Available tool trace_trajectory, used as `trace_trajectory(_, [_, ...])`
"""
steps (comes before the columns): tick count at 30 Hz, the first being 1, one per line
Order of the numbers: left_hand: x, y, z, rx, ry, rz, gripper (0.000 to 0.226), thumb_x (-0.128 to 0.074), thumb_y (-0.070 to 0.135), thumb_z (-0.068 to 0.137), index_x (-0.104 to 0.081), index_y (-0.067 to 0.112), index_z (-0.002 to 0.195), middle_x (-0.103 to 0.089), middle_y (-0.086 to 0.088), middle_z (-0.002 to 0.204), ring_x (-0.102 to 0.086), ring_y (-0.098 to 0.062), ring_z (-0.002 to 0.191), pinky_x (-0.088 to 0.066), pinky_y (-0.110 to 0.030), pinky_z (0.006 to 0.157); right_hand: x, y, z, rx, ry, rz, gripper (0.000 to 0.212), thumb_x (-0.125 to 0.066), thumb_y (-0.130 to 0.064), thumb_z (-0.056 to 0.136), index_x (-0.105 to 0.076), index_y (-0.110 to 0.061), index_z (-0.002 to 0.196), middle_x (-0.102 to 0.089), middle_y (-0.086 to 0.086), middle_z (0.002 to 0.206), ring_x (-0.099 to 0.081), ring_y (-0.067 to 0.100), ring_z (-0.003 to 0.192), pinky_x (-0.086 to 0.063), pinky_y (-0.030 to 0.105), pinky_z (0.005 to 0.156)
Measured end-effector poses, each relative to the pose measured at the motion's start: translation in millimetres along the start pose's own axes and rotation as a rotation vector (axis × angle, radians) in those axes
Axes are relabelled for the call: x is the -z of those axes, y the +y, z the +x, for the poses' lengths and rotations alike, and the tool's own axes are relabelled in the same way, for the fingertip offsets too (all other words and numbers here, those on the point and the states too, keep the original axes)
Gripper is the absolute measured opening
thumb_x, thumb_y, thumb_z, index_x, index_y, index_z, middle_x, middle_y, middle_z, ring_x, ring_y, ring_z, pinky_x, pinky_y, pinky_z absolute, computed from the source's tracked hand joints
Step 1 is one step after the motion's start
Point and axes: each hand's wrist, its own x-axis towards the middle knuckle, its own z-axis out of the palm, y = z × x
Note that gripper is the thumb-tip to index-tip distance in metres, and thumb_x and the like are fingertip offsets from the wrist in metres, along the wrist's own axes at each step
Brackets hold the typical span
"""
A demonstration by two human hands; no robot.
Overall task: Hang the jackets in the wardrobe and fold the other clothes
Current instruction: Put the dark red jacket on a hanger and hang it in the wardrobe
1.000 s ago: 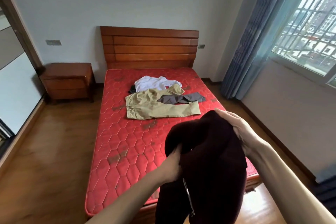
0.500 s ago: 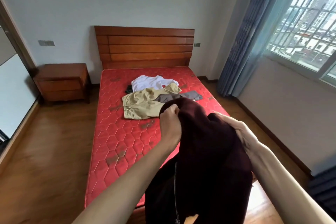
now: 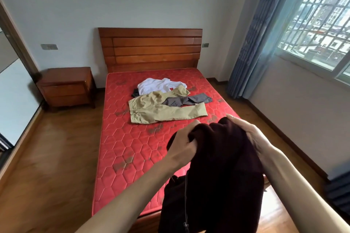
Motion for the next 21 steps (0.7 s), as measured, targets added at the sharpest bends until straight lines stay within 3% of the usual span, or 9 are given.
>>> trace_trajectory(2, [8, 9, 2, -0.011, 0.036, 0.055, 0.013, -0.051, 0.027, 0.080, -0.052, 0.021, 0.069, -0.048, 0.001, 0.063, -0.045, -0.007, 0.064, -0.038, -0.039, 0.059, 5, -3, 0, 0.022, 0.007, -0.097, 0.016, -0.076, -0.032, 0.087, -0.082, -0.018, 0.086, -0.076, 0.005, 0.078, -0.075, 0.015, 0.069, -0.059, 0.027, 0.058])
trace_trajectory(6, [20, 29, 2, -0.032, 0.000, 0.152, 0.032, -0.060, 0.031, 0.071, -0.057, 0.000, 0.062, -0.055, -0.018, 0.058, -0.047, -0.018, 0.054, -0.042, -0.044, 0.049, 3, 3, 8, 0.135, -0.038, -0.498, 0.033, -0.062, -0.043, 0.103, -0.071, -0.020, 0.080, -0.063, 0.000, 0.075, -0.061, 0.014, 0.068, -0.052, 0.029, 0.062])
trace_trajectory(9, [34, 46, 3, 0.006, -0.005, 0.161, 0.038, -0.063, 0.032, 0.069, -0.050, -0.001, 0.056, -0.044, -0.007, 0.050, -0.039, -0.017, 0.049, -0.033, -0.040, 0.045, -13, 14, 16, 0.341, 0.008, -0.886, 0.034, -0.055, -0.037, 0.107, -0.061, -0.025, 0.076, -0.056, -0.010, 0.074, -0.050, 0.010, 0.069, -0.042, 0.029, 0.069])
trace_trajectory(11, [49, 58, 2, 0.067, 0.012, 0.157, 0.038, -0.064, 0.032, 0.070, -0.050, -0.001, 0.057, -0.044, -0.005, 0.051, -0.038, -0.018, 0.048, -0.030, -0.039, 0.046, -28, 22, 16, 0.451, 0.064, -1.060, 0.022, -0.054, -0.035, 0.107, -0.066, -0.026, 0.092, -0.065, -0.011, 0.090, -0.058, 0.007, 0.080, -0.045, 0.030, 0.078])
trace_trajectory(13, [65, 67, 0, 0.119, 0.041, 0.155, 0.037, -0.065, 0.029, 0.072, -0.050, -0.002, 0.059, -0.046, -0.006, 0.052, -0.039, -0.020, 0.048, -0.031, -0.041, 0.046, -47, 27, 7, 0.634, 0.150, -1.136, 0.016, -0.054, -0.038, 0.106, -0.066, -0.032, 0.114, -0.060, -0.013, 0.114, -0.057, 0.002, 0.105, -0.044, 0.025, 0.090])
trace_trajectory(16, [90, 82, -1, 0.147, 0.095, 0.206, 0.036, -0.066, 0.033, 0.070, -0.063, -0.003, 0.066, -0.062, -0.014, 0.057, -0.050, -0.031, 0.049, -0.044, -0.045, 0.050, -86, 32, -15, 0.851, 0.082, -1.176, 0.037, -0.055, -0.052, 0.098, -0.061, -0.037, 0.132, -0.054, -0.018, 0.125, -0.053, 0.005, 0.121, -0.043, 0.027, 0.098])
trace_trajectory(19, [118, 93, -1, 0.170, 0.141, 0.281, 0.039, -0.069, 0.030, 0.073, -0.054, -0.003, 0.060, -0.050, -0.007, 0.052, -0.041, -0.021, 0.049, -0.036, -0.039, 0.049, -124, 47, -28, 0.803, 0.001, -1.443, 0.084, -0.062, -0.069, 0.080, -0.035, -0.040, 0.155, -0.046, -0.020, 0.142, -0.046, 0.005, 0.130, -0.042, 0.030, 0.104])
trace_trajectory(21, [139, 97, -2, 0.201, 0.145, 0.335, 0.041, -0.072, 0.025, 0.079, -0.050, -0.004, 0.060, -0.043, -0.004, 0.053, -0.037, -0.019, 0.050, -0.032, -0.036, 0.051, -145, 56, -24, 0.726, -0.010, -1.485, 0.093, -0.067, -0.059, 0.077, -0.027, -0.038, 0.158, -0.046, -0.016, 0.149, -0.047, 0.010, 0.135, -0.046, 0.034, 0.100])
